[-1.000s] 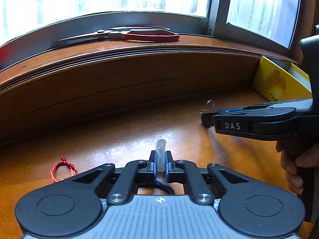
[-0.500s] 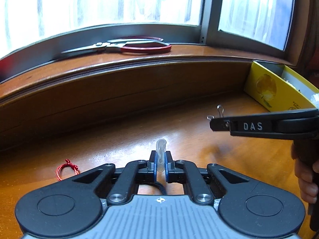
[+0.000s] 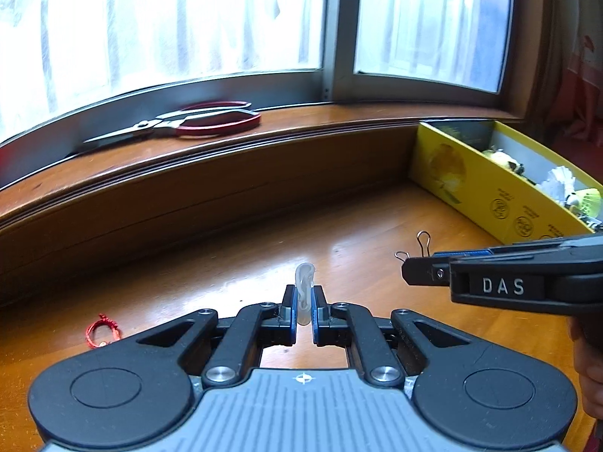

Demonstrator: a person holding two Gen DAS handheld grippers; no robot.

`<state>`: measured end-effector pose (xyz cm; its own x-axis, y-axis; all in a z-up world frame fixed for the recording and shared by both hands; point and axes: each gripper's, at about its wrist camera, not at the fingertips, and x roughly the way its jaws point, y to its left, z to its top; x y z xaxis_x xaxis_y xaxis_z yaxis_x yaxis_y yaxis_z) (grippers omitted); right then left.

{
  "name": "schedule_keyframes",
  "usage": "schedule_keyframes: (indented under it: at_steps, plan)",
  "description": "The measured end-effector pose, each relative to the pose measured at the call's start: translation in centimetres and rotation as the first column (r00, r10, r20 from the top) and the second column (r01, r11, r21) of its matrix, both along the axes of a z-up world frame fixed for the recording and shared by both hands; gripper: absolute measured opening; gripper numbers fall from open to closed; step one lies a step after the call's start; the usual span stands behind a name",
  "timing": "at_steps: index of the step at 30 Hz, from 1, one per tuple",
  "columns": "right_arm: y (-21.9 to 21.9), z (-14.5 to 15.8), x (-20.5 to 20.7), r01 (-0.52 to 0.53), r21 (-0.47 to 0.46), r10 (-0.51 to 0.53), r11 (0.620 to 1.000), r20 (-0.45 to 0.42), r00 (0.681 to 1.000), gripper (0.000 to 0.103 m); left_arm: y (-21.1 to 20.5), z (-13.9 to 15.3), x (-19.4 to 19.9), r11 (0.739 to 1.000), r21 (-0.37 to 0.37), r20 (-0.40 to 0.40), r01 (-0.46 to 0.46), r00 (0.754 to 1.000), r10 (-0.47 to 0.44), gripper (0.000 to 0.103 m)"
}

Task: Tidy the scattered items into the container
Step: 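Carry the binder clip and clear plastic piece over the yellow box with both grippers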

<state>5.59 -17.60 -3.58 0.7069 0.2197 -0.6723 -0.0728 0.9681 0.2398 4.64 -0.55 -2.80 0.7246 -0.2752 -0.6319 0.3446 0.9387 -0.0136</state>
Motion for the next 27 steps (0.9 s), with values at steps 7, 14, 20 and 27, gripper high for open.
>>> schedule_keyframes:
  at_steps: [7,14,20,27]
  plan:
    - [-2.1,1.2,-2.1,0.027,-0.010,-0.027,1.000,0.011,1.000,0.026,-2.6,0.9,-1.0,0.999,0.006,0.030,0.045,0.999,-0.045,0.008]
    - [-4.7,2.1,-3.7,0.053,-0.007,-0.053,0.999,0.024,0.998,0.026,-5.5,1.6,-1.6,0.996,0.010,0.052,0.086,0.995,-0.087,0.008]
    - [-6.8,2.9,-5.0,0.083,-0.006,-0.082,0.997,0.046,0.996,0.026,-8.0,2.5,-1.9,0.992,0.008,0.072,0.127,0.989,-0.127,0.008]
    - [-9.4,3.9,-6.3,0.120,0.001,-0.120,0.993,0.067,0.991,0.026,-11.0,3.7,-2.3,0.984,0.009,0.103,0.179,0.978,-0.179,0.008]
